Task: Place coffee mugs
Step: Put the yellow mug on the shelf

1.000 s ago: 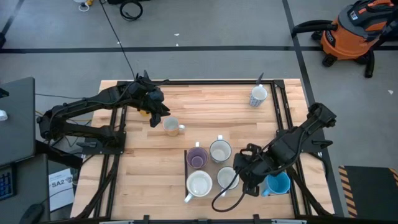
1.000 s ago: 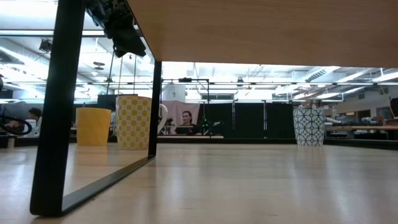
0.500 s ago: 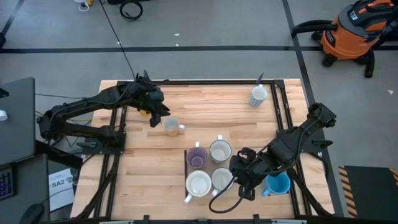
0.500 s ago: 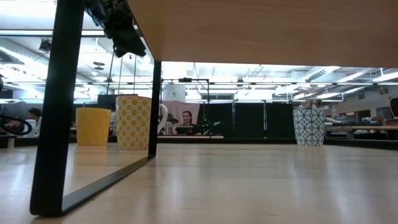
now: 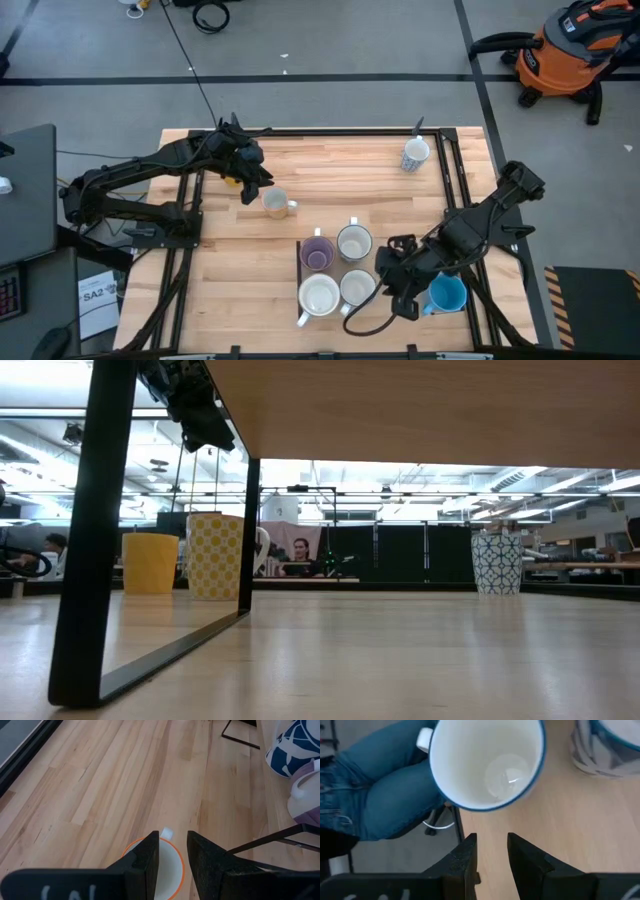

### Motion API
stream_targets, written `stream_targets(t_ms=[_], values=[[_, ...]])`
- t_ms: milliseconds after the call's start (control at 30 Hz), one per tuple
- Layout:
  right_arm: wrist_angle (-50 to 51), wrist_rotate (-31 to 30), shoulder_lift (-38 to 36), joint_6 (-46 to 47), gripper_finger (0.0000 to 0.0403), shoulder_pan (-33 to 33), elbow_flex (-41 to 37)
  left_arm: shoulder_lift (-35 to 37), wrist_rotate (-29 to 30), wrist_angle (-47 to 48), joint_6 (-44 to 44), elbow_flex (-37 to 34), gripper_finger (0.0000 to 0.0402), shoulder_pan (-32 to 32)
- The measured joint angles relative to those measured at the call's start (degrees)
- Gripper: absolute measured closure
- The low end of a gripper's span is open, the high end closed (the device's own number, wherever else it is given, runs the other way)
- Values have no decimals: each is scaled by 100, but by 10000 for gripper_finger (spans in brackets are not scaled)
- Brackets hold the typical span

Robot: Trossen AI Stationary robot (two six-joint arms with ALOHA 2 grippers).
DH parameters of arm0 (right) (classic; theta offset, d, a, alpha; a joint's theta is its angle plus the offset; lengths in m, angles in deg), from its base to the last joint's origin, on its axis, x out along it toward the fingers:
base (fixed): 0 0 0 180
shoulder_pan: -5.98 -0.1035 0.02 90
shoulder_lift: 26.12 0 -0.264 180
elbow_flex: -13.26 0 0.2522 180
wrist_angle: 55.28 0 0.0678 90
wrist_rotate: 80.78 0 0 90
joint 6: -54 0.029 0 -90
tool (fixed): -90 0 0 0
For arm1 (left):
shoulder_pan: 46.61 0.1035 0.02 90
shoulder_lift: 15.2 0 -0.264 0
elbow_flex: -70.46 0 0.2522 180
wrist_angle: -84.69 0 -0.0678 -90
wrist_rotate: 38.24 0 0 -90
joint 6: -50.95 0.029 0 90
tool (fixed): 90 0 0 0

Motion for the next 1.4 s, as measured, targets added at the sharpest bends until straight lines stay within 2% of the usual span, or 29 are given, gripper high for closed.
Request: stream_targets(t_ms=[267,433,633,733,833,1000,1233,1400], values=[[600,-35,-537,442,289,-114,4,0,-2,2,0,0,294,0],[1100,-692,-794,556,289,-271,4,0,68,2,0,0,294,0],[1159,-1098,-952,472,289,-207,4,35,981,13,-438,0,294,166],[1157,-1200,-963,191,289,-32,4,37,1167,59,-919,0,294,381],[1155,-1197,-963,-144,289,223,4,37,1165,325,-1488,0,294,606],[1153,-1161,-961,-704,289,701,4,35,1219,1160,-1646,0,294,913],[1041,-778,-961,-1419,289,1206,4,33,2002,1883,-1650,0,294,1220],[973,-638,-960,-1759,289,1404,4,-29,2172,1892,-1801,0,294,1337]])
